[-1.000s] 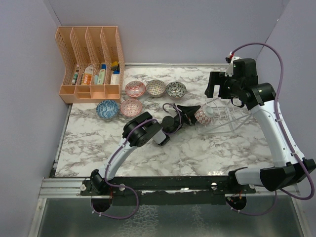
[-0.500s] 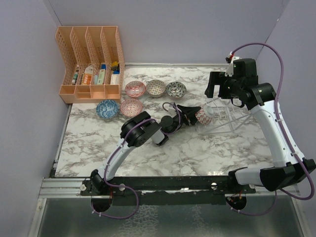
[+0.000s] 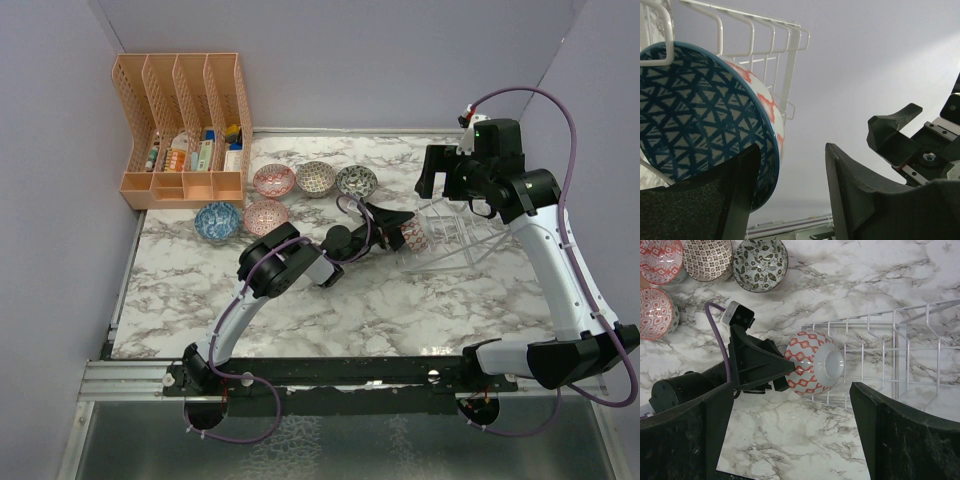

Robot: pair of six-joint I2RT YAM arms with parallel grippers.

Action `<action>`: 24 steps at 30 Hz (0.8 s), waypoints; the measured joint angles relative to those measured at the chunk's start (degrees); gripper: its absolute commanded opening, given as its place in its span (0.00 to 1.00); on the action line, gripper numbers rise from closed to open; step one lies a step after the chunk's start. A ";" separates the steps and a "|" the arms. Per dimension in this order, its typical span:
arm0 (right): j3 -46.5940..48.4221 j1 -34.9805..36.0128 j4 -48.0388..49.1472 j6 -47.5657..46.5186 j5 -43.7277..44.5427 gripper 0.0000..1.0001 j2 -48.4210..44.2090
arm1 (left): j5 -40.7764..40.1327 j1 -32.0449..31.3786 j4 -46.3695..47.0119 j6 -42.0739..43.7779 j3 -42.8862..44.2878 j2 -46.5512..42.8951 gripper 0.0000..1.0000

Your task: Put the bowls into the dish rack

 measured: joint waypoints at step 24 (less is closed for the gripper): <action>0.00 0.00 -0.02 0.00 -1.09 0.99 -1.44 | 3.89 1.53 -2.64 3.91 -9.09 -6.38 1.00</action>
